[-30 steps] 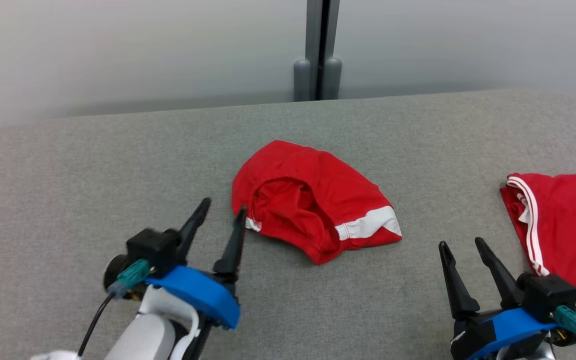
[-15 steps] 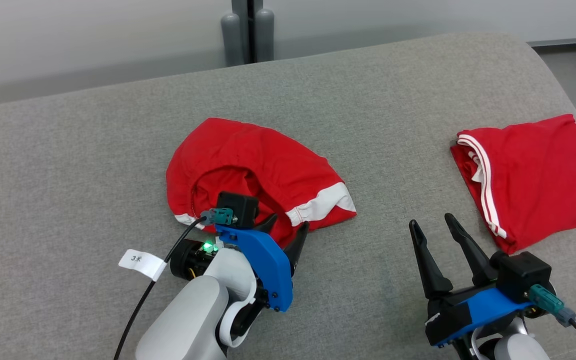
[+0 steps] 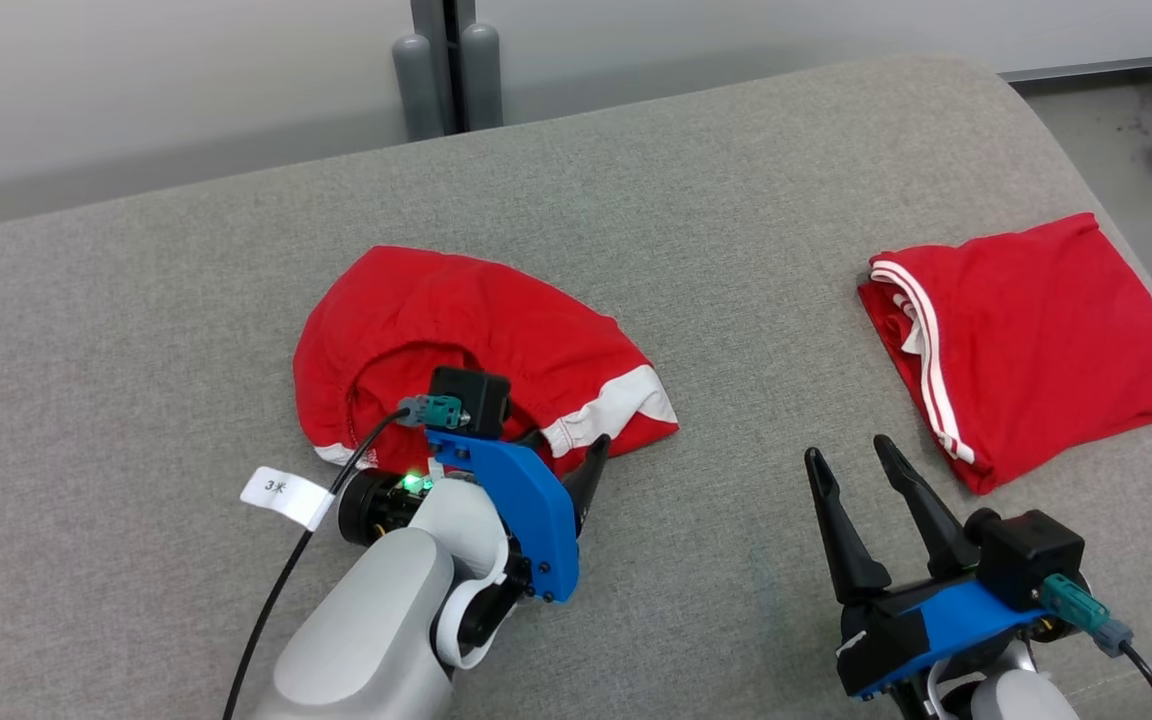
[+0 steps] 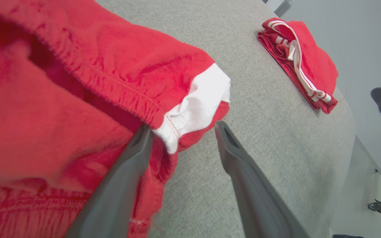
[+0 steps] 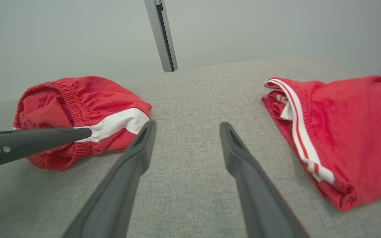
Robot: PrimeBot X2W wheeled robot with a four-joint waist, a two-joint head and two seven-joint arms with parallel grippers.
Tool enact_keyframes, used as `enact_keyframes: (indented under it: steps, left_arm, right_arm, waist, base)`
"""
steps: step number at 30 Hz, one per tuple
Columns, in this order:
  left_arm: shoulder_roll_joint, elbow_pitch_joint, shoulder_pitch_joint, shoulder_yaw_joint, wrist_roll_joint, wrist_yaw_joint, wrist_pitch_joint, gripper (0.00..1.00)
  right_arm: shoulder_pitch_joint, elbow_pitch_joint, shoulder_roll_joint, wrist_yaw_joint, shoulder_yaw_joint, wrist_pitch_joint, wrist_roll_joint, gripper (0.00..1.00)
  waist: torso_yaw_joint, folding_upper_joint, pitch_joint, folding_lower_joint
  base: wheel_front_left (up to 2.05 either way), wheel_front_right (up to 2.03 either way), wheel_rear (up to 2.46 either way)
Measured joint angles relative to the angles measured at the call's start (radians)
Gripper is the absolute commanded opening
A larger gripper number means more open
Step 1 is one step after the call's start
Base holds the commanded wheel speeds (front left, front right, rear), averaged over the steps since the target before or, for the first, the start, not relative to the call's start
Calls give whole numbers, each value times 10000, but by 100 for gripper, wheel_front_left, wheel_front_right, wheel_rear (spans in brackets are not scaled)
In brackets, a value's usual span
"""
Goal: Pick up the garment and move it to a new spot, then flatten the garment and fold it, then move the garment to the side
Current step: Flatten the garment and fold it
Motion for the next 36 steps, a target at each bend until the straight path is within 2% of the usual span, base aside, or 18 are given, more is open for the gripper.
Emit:
enact_keyframes:
  steps: [2,3,4,5,6,11,18,23,27,30,36]
  left_arm:
    - [-36,215,-119,-79,-29,-23,-31,78]
    - [-50,299,-187,-109,-27,-48,-140,56]
    - [-63,376,-267,-142,-25,-79,-215,44]
    - [-79,474,-353,-178,-25,-104,-290,16]
    - [-94,522,-409,-201,-25,-113,-405,0]
    - [-123,497,-786,-236,-58,-295,-1158,0]
    - [-155,-828,-2422,-98,-382,-598,-2232,0]
    - [-165,-1751,-3428,19,-1020,-654,-2217,0]
    - [-146,-2452,-3508,-232,-1427,-715,-2056,0]
    - [330,-2899,-2698,-771,-1593,-727,-1528,0]
    - [2403,-3160,-258,-1442,-1630,-621,-571,0]
  right_arm:
    - [-39,19,6,0,38,-25,13,100]
    - [-51,25,10,0,50,-25,17,100]
    - [-56,35,12,0,59,-27,27,100]
    - [-65,50,13,0,67,-33,29,100]
    - [-88,65,13,0,71,-48,31,100]
    - [-127,123,19,0,15,-82,73,100]
    - [-25,121,27,0,-176,-54,69,100]
    - [14,61,31,0,-198,12,38,100]
    - [53,10,36,0,-268,17,38,100]
    - [93,-50,38,0,-320,17,40,100]
    - [204,-198,44,0,-426,90,8,100]
  waist:
    - [-40,0,-10,0]
    - [-56,0,-13,0]
    - [-66,0,-13,-1]
    - [-71,0,-16,0]
    - [-74,0,-23,0]
    - [-51,0,-110,0]
    - [205,0,-367,-2]
    - [373,0,-511,-2]
    - [546,0,-546,-2]
    - [701,0,-521,-2]
    - [1091,0,-388,-2]
  base:
    - [0,0,0]
    - [0,0,0]
    - [0,0,0]
    - [0,0,0]
    - [0,0,0]
    - [0,0,0]
    - [0,0,0]
    - [0,0,0]
    - [0,0,0]
    - [0,0,0]
    - [0,0,0]
